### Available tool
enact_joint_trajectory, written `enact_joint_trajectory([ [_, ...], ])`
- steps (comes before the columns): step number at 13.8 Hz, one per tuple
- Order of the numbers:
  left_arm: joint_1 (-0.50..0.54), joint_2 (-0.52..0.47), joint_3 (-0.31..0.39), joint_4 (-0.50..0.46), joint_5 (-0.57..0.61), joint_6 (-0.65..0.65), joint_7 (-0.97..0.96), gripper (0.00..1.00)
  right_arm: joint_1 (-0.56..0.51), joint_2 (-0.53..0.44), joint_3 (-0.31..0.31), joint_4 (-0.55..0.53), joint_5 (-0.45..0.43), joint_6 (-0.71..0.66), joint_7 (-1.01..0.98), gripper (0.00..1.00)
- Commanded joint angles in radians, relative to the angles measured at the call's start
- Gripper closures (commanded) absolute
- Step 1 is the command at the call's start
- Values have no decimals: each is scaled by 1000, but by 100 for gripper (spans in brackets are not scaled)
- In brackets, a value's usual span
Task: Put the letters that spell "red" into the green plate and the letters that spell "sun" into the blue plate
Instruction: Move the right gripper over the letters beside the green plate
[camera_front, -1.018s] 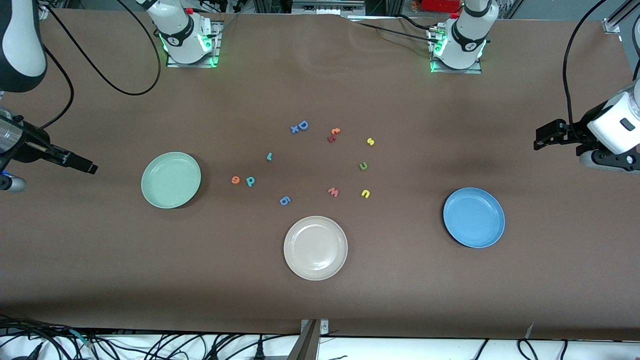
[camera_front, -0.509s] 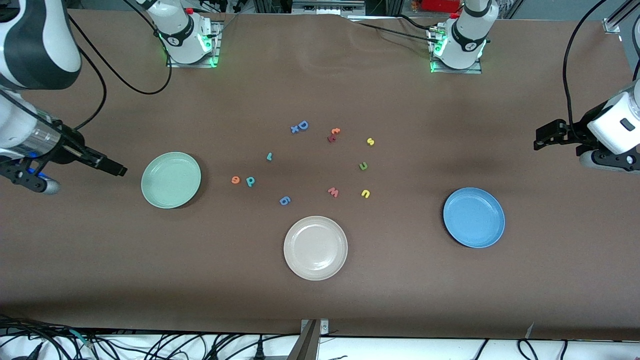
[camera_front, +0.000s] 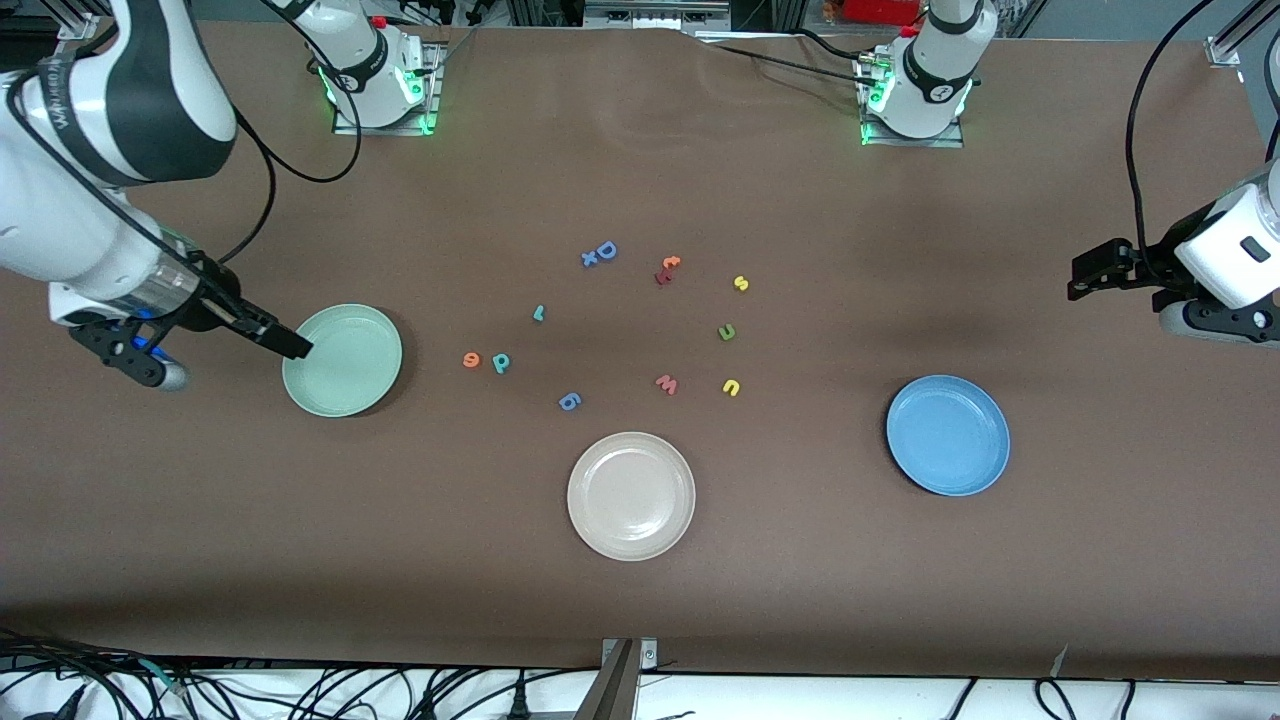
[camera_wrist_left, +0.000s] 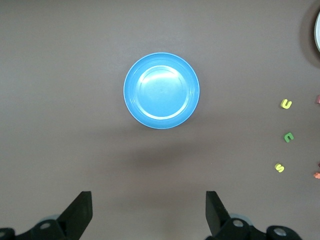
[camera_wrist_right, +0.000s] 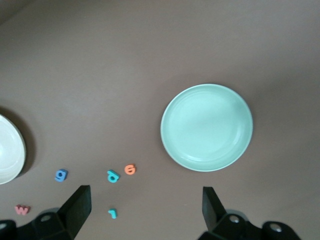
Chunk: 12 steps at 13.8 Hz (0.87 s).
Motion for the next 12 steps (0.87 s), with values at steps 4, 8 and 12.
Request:
enact_joint_trajectory([
  [4,6,11,0,25,-14,-7,22,0,85,26,3,-62,9,112,156,1],
  [8,6,11,2,25,-14,-7,22,0,123,45,3,-91,7,163,214,1],
  [12,6,11,2,25,-14,-7,22,0,157,71,3,-91,1,181,253,1],
])
